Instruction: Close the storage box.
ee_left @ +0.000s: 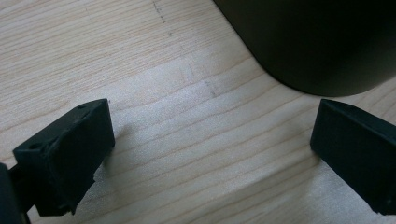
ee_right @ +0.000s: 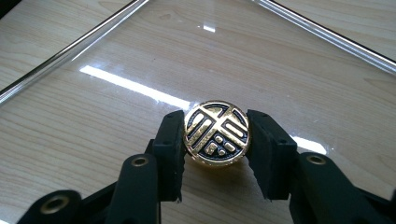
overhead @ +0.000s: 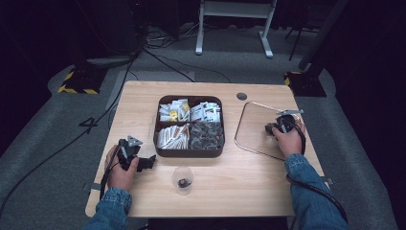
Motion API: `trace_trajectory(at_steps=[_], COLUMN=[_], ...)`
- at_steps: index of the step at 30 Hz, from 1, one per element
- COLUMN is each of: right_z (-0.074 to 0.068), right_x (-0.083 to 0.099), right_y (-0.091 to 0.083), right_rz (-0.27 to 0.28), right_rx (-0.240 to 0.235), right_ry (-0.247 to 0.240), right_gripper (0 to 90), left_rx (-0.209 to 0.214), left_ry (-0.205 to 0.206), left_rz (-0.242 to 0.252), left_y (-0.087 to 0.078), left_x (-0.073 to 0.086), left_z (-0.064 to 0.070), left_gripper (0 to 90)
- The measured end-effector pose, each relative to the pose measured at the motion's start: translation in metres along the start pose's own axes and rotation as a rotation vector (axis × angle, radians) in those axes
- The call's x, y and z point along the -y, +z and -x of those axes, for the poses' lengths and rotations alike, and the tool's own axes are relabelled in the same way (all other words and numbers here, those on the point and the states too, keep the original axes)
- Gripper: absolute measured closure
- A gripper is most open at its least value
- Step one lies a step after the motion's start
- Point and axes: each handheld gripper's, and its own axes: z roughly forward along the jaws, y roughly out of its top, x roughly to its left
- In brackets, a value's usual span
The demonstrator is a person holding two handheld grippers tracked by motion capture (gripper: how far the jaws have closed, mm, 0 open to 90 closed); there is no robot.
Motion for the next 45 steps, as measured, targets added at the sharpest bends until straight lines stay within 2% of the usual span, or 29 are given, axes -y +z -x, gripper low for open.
trace_trajectory(at_steps=[12,17,22,38,45], right_z=[0.000,-0.003,-0.008,-0.017,-0.022], right_x=[-0.003,-0.009,-0.017,-0.040,-0.048], right_y=[-0.007,-0.014,-0.022,-0.053,-0.064], right_rz=[0.011,0.033,0.047,0.111,0.133], right_rx=[-0.014,-0.026,-0.038,-0.065,-0.078], right_ry=[0.000,0.018,-0.006,-0.019,-0.041], right_gripper=[59.1,59.1,59.1,59.1,59.1], left_rx=[0.000,0.000,0.000,0.000,0.000], left_ry=[0.000,0.000,0.000,0.000,0.000], left_rz=[0.000,0.000,0.000,0.000,0.000], left_y=[0.000,0.000,0.000,0.000,0.000], left_x=[0.000,0.000,0.000,0.000,0.000], left_z=[0.000,0.000,0.000,0.000,0.000], left_gripper=[0.1,0.1,0.1,0.1,0.1])
